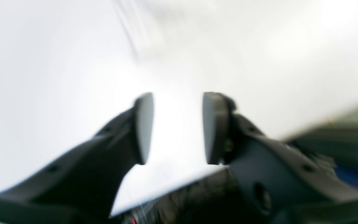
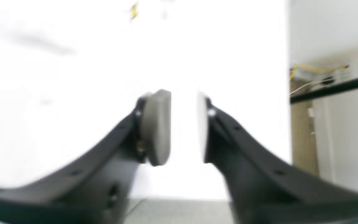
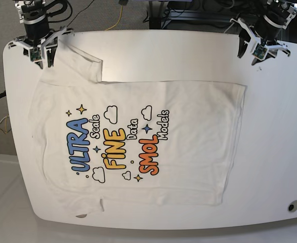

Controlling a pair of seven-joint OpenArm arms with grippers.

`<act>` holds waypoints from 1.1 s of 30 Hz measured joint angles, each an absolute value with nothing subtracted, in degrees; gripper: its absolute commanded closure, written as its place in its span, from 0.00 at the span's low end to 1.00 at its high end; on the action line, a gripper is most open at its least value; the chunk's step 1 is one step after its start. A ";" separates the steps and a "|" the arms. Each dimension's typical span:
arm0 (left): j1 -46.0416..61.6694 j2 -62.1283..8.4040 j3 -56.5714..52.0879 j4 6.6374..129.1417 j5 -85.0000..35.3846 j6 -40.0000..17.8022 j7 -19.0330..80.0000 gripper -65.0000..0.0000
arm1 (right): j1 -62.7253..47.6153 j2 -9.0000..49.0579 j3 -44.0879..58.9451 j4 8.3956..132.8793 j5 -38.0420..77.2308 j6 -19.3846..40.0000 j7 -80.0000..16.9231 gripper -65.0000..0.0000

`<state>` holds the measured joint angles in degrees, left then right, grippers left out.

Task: Fold the T-shirt properly
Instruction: 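Lower both grippers toward the shirt's shoulder corners, then position both open grippers at the shoulder edges beside the collar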

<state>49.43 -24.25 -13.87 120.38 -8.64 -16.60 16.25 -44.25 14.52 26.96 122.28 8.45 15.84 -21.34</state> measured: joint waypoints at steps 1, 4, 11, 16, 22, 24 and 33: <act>48.38 -24.08 -13.80 120.31 -8.60 -17.12 16.38 0.52 | -42.59 14.87 26.96 121.34 10.04 15.53 -23.09 0.46; 46.89 -23.62 -13.54 120.16 -8.73 -17.56 16.73 0.53 | -39.27 15.29 25.78 118.96 9.13 13.72 -26.13 0.41; 45.69 -23.16 -13.69 119.59 -10.07 -17.21 18.61 0.60 | -38.33 16.21 24.18 117.60 7.33 10.41 -26.52 0.37; 45.04 -22.57 -14.22 119.09 -10.26 -16.60 20.18 0.66 | -38.30 16.34 23.18 117.58 8.43 11.70 -26.63 0.37; 42.04 -22.26 -15.14 116.22 -10.61 -15.49 21.65 0.67 | -36.14 18.11 24.51 117.73 16.21 11.88 -28.69 0.33; 40.93 -22.20 -15.59 115.46 -10.46 -14.00 21.80 0.67 | -34.76 18.70 26.20 117.93 19.92 13.15 -29.41 0.33; 39.88 -22.26 -15.03 114.39 -12.51 -16.67 20.05 0.54 | -30.33 19.79 38.15 118.39 31.11 18.31 -38.63 0.35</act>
<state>39.88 -22.26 -15.03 114.39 -12.51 -16.67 20.05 -30.33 19.79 38.15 118.39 31.11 18.31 -38.63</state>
